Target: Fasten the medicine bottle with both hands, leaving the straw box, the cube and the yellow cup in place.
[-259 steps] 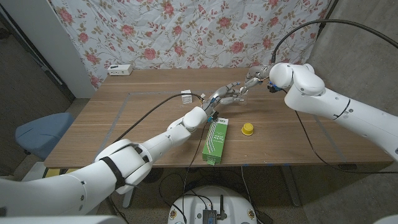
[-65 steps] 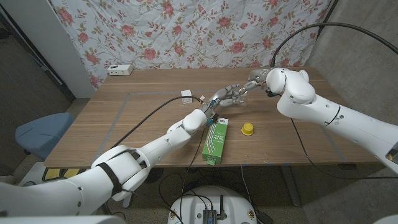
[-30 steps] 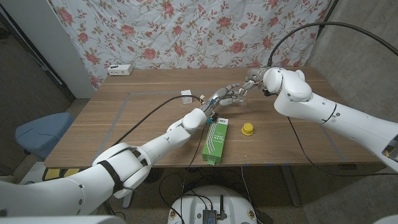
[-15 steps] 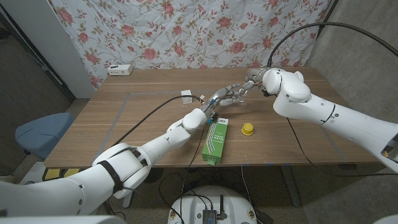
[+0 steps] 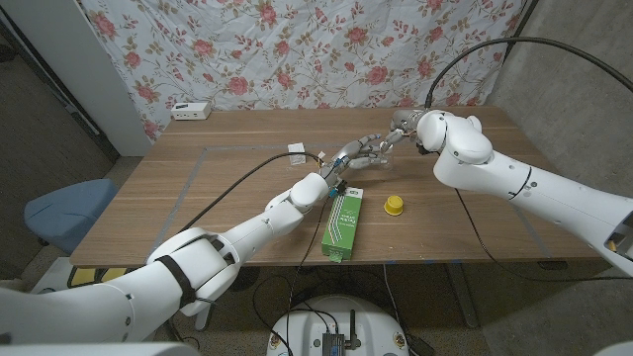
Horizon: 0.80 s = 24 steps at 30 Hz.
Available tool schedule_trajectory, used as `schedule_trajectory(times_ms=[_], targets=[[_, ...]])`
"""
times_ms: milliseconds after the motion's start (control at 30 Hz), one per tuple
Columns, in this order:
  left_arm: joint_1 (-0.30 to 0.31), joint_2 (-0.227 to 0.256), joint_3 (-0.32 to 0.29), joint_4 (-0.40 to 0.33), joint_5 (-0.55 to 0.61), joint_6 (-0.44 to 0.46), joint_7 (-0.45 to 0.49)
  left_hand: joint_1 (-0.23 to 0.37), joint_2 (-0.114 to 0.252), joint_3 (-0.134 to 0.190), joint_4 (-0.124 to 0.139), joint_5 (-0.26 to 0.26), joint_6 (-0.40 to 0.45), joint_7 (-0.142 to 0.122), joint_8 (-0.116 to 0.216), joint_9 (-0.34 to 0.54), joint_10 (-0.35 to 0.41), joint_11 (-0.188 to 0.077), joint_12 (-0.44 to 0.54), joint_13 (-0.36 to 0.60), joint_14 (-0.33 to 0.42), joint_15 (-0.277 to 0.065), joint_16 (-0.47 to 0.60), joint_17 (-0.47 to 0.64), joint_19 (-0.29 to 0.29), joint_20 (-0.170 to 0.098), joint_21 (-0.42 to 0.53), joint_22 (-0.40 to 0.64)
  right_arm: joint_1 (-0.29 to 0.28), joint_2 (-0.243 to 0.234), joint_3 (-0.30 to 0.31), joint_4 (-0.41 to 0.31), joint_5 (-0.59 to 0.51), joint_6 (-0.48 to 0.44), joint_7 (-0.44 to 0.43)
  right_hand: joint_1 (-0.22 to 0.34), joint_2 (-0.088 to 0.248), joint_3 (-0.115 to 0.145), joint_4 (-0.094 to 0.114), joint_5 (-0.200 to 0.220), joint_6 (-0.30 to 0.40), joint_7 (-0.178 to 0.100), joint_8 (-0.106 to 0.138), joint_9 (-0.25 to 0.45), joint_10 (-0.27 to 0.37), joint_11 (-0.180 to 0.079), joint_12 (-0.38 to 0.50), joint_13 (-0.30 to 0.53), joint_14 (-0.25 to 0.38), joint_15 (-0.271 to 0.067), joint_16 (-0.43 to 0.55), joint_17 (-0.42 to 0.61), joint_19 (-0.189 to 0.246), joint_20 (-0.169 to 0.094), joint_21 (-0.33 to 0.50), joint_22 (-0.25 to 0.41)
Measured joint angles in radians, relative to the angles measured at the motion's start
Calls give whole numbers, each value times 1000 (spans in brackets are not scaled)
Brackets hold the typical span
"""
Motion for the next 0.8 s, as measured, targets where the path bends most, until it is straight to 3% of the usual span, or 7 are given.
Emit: schedule_trajectory(times_ms=[233, 533, 800], targets=[[0, 0, 0, 2, -1, 0, 0, 0, 0, 0, 0, 0, 0, 0, 0, 0, 0, 0, -3, 0, 0, 0, 0, 0, 0, 0, 0, 0, -4, 3, -3, 3, 1, -5, -17, 10, -3, 0, 0, -3, 29, -4, 16, 5, 18, -4, 0, 0, 12, -12, 2, 0, 15, -4, 4, 0], [0, -1, -1, 4, -1, 1, 0, 0, 0, 0, 0, 0, 0, 0, 0, 0, 0, 0, -4, -1, 0, 0, 0, 0, 0, 0, 0, 0, -1, 7, -19, 7, -7, -25, -30, 13, -6, 0, 0, -3, 39, -14, 23, 14, 28, -4, 6, 0, 23, -4, 9, 5, 23, -2, 5, 0], [4, 3, -1, -5, -1, 5, 4, 0, 0, 4, 4, 0, 0, 0, 0, 0, 1, -1, -2, -1, 0, 0, 0, 0, 0, 0, 0, 0, 8, 13, -40, 12, -24, -47, -34, -6, -10, -13, 13, -3, 63, -16, 33, 10, 45, -2, 6, 0, 38, 3, 9, 5, 28, 1, 5, 0]])
